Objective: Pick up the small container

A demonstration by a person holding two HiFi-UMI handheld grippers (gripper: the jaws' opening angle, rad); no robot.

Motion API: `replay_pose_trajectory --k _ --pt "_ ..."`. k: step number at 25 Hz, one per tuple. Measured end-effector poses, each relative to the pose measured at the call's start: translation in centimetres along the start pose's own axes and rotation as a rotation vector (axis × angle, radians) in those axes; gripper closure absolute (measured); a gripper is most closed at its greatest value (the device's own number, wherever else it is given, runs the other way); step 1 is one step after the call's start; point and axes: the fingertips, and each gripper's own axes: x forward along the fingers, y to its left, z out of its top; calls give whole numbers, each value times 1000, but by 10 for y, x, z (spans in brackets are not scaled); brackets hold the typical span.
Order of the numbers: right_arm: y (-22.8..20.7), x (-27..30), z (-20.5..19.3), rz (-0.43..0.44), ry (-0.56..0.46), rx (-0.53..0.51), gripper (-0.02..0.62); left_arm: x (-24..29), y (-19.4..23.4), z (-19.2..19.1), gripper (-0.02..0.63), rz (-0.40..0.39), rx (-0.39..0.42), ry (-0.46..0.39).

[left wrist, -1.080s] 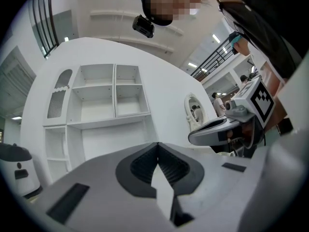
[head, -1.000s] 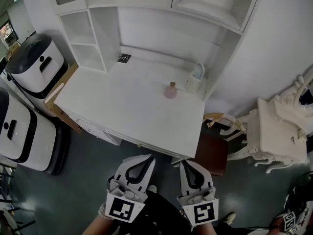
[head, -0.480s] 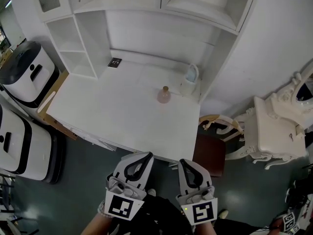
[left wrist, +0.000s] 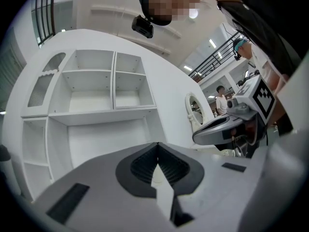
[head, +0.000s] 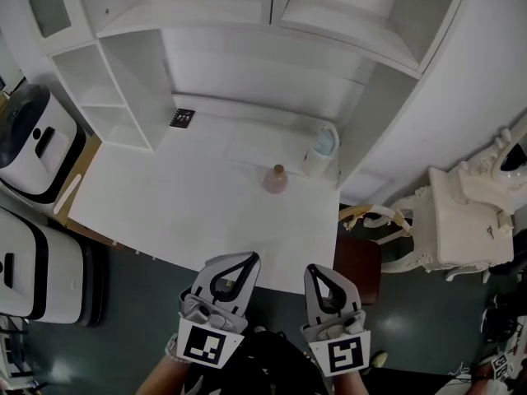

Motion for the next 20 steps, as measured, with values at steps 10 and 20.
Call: replay_pose_trajectory --k 10,20 --pt "-21 78 -2 -53 30 9 594 52 57 -26 604 -65 -3 -11" --pt "-30 133 -12 -96 70 22 594 81 85 -52 604 -140 -9 -18"
